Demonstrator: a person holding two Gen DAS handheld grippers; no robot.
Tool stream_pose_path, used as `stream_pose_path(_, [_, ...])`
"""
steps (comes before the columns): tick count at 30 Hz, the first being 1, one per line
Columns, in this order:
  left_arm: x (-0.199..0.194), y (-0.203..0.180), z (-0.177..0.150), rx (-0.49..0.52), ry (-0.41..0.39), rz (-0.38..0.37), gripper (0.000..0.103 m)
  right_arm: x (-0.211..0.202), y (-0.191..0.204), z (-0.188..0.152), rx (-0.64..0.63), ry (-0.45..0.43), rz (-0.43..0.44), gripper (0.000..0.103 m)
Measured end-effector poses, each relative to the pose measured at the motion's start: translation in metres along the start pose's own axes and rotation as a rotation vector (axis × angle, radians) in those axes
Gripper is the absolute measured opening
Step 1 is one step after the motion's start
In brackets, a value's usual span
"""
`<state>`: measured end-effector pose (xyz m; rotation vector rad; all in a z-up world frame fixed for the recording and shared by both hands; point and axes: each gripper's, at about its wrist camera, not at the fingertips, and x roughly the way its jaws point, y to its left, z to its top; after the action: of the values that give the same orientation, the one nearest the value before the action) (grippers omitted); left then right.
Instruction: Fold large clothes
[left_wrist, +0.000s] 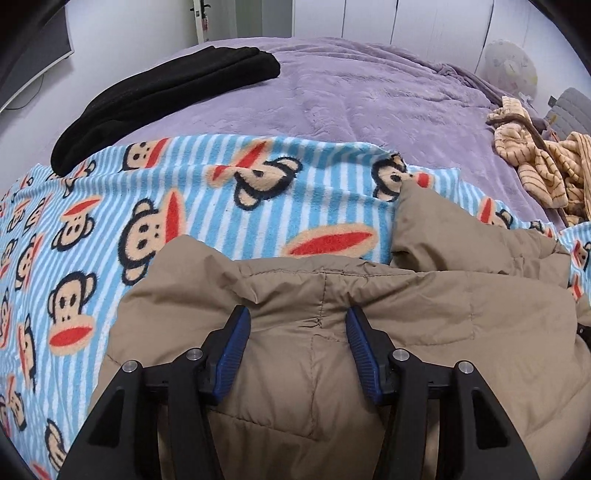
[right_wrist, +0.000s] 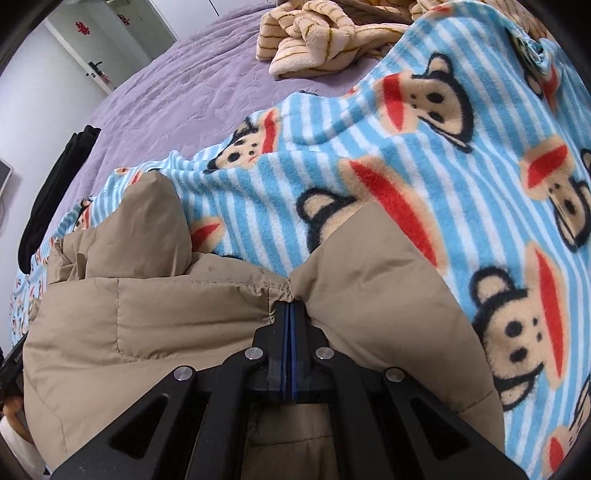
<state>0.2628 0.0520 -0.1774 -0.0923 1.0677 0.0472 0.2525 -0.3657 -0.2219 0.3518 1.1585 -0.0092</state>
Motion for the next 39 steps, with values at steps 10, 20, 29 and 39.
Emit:
stream_pose_path(10, [-0.026,-0.092,-0.027,0.264,-0.034,-0.181,0.056,-0.059,0.076,-0.018,-0.129,-0.006,0.264,0.005])
stream_pose_path(20, [-0.007,-0.045,-0.015,0.211,-0.048,-0.071,0.057,0.005,0.078,-0.026,-0.1,0.086,0.266,0.0])
stream_pose_path(29, [0.022,0.012,-0.005,0.131,-0.051,0.027,0.059,-0.034,-0.026,-0.013,-0.014,-0.043,-0.007,0.0])
stream_pose_path(39, [0.004,0.014,0.003,0.057,-0.01,0.063,0.065,-0.006,-0.031,-0.001,0.086,-0.025,0.001,0.003])
